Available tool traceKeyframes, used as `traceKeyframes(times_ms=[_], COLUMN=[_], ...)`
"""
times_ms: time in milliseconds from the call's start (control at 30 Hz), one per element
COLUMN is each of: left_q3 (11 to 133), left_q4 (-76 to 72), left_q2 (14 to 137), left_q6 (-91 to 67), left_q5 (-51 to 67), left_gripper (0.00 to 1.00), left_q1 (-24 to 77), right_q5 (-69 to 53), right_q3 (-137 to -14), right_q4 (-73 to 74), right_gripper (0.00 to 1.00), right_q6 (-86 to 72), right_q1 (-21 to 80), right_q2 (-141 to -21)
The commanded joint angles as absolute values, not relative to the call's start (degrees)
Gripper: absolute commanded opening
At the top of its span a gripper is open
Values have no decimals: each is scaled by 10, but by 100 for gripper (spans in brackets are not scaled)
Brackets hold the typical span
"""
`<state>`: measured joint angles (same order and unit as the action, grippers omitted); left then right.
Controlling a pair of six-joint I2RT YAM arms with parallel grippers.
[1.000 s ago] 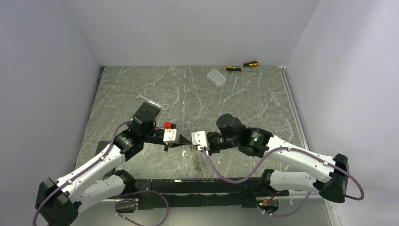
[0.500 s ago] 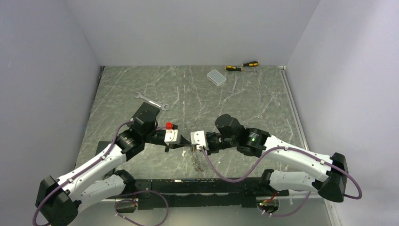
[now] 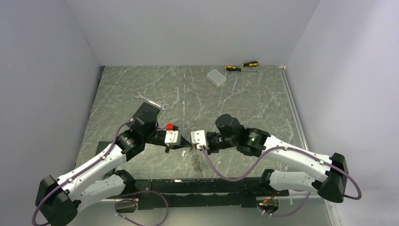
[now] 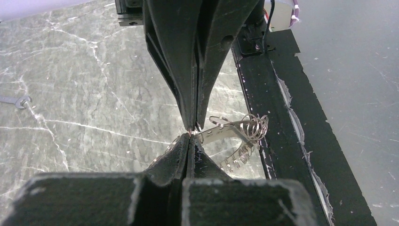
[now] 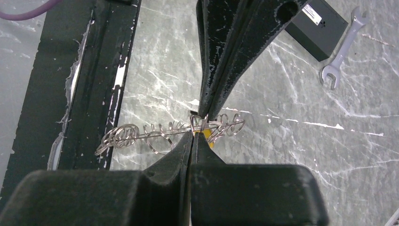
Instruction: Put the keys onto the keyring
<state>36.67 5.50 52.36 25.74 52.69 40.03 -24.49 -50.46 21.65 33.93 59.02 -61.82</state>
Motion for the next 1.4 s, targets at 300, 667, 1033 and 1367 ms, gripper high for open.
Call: traceKeyframes(times_ms=[300,667,1033,1367], left_q3=[389,390,389,388], left_q4=[87,87,85,87], left_q2=[520,520,522,522], left_q6=[299,299,296,298], left_q5=[528,521,519,514], left_gripper=[0,0,0,0], left_q1=[425,430,430,430], right_q5=[-271,-273,-266,-262], right_q3=[-509,-507,-504,-509], right_q4=[176,177,183,188], right_gripper=[0,0,0,0], right_q6=[336,331,331,333], right_q1=[581,580,577,576], right_q2=[-613,-613,-601,-594])
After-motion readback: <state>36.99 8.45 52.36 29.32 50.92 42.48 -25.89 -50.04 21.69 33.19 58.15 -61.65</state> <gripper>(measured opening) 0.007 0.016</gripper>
